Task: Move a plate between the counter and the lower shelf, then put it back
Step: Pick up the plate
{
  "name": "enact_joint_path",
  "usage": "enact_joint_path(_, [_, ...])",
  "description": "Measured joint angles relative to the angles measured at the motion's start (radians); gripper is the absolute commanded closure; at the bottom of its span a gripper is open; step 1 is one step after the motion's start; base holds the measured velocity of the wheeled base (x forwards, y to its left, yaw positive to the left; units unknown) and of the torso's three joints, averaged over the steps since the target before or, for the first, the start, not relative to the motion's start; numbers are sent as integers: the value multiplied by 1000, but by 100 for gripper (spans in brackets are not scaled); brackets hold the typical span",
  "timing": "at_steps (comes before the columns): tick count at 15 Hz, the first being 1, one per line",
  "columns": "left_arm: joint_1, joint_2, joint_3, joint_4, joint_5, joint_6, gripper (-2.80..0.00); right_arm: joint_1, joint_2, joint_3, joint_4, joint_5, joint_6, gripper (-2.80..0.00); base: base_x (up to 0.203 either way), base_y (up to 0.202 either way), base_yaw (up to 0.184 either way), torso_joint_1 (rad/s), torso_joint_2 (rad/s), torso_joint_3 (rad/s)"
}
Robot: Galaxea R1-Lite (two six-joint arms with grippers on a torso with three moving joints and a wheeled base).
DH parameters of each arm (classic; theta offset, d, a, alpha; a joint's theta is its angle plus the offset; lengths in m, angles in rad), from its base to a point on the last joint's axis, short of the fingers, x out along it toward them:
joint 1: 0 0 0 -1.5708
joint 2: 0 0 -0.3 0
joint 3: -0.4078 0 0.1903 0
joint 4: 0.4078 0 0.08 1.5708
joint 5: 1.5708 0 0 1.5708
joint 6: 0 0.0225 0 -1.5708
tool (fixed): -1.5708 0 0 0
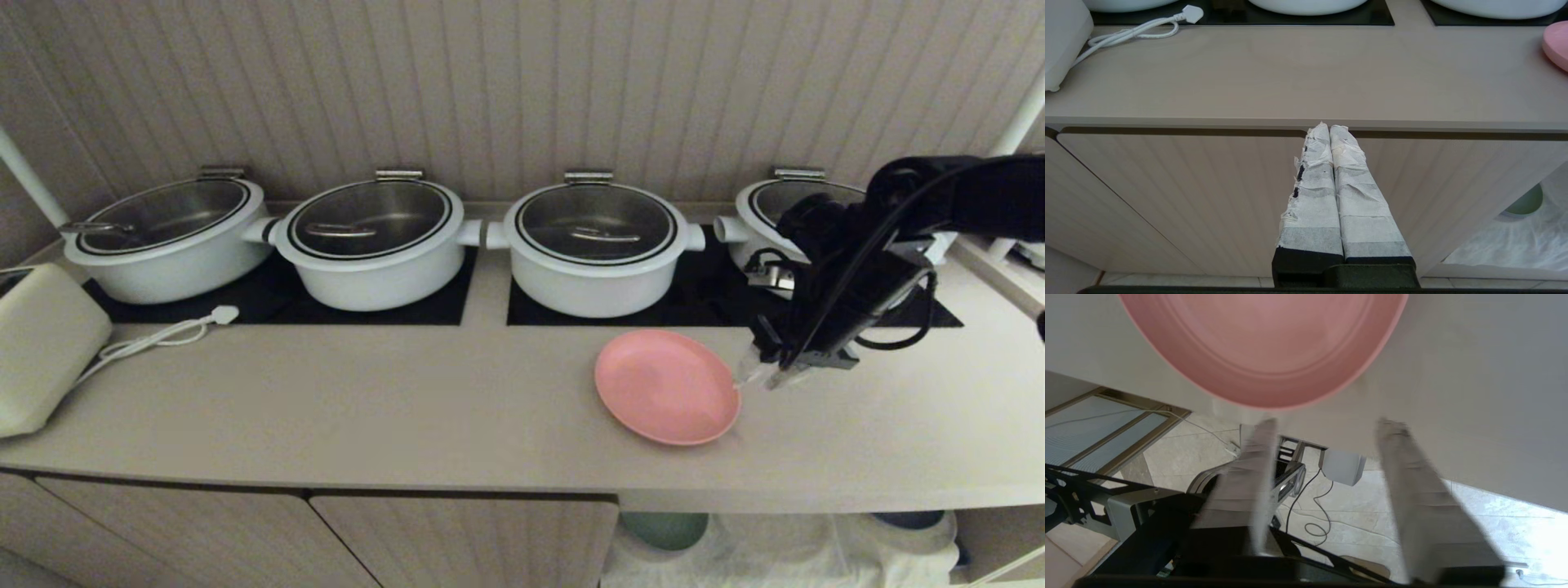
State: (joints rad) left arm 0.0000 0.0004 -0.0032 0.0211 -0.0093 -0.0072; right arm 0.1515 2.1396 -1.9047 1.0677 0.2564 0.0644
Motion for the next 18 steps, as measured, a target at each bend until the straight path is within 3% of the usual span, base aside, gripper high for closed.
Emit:
enact_joint_path(5, [0, 0, 0, 0, 0, 0, 0, 0, 43, -35, 5, -2, -50, -280, 0, 0, 0, 0, 0, 0])
enact_joint_path(14, [0, 0, 0, 0, 0, 0, 0, 5, 109, -42, -8, -8, -63, -280, 0, 0, 0, 0, 0, 0])
enact_joint_path(18, [0, 0, 0, 0, 0, 0, 0, 16, 142, -44, -45, -57, -62, -280, 0, 0, 0, 0, 0, 0])
